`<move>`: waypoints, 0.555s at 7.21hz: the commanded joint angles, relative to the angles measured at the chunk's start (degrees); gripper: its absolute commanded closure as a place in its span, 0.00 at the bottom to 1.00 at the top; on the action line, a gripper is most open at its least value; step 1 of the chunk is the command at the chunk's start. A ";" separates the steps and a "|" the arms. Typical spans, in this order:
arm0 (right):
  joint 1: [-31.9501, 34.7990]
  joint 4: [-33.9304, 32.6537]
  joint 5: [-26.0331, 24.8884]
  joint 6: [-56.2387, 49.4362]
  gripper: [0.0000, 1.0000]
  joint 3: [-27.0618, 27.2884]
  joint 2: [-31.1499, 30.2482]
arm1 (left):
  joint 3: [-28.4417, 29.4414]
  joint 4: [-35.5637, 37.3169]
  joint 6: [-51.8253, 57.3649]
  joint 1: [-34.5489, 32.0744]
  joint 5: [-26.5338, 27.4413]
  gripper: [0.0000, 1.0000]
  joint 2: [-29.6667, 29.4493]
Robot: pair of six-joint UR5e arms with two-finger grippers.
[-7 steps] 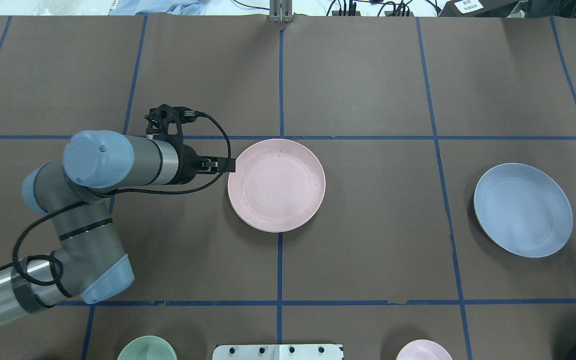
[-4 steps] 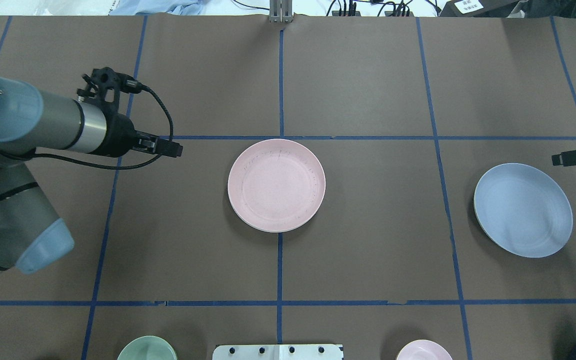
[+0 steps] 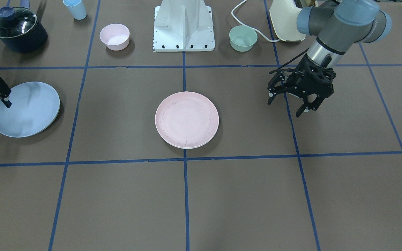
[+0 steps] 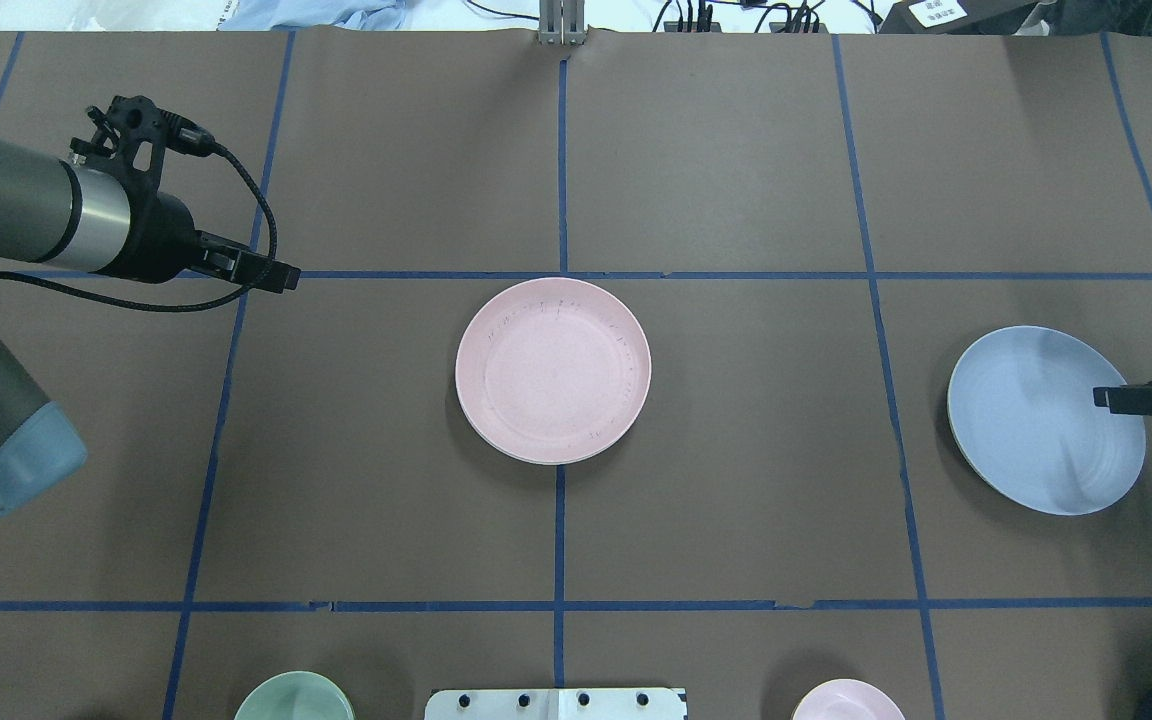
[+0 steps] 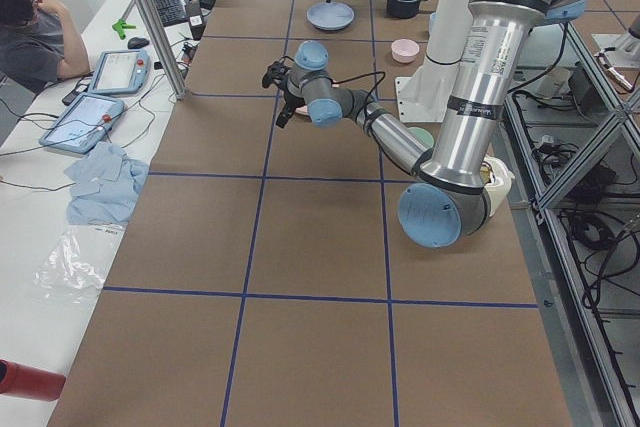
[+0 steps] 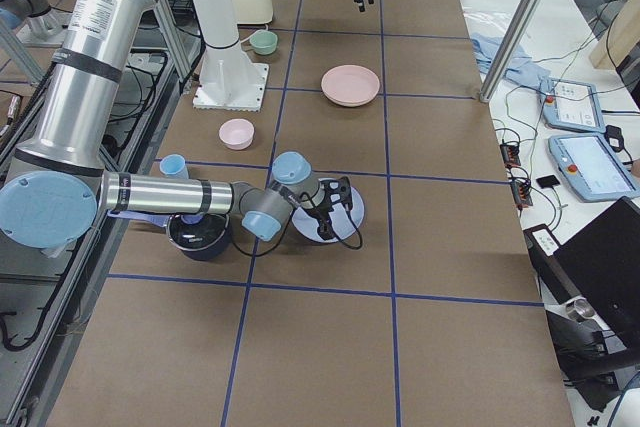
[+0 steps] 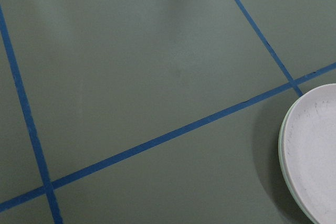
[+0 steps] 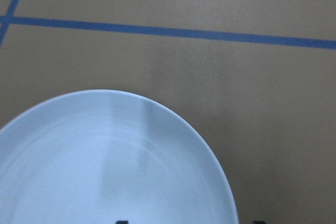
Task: Stack three plates with pink and blue
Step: 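Withdraw the left gripper while the right gripper reaches the light blue plate rim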
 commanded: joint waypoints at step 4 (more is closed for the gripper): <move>-1.26 6.33 -0.29 1.43 0.76 -5.49 -0.28 | -0.18 0.00 -0.47 -0.05 -0.01 0.00 0.24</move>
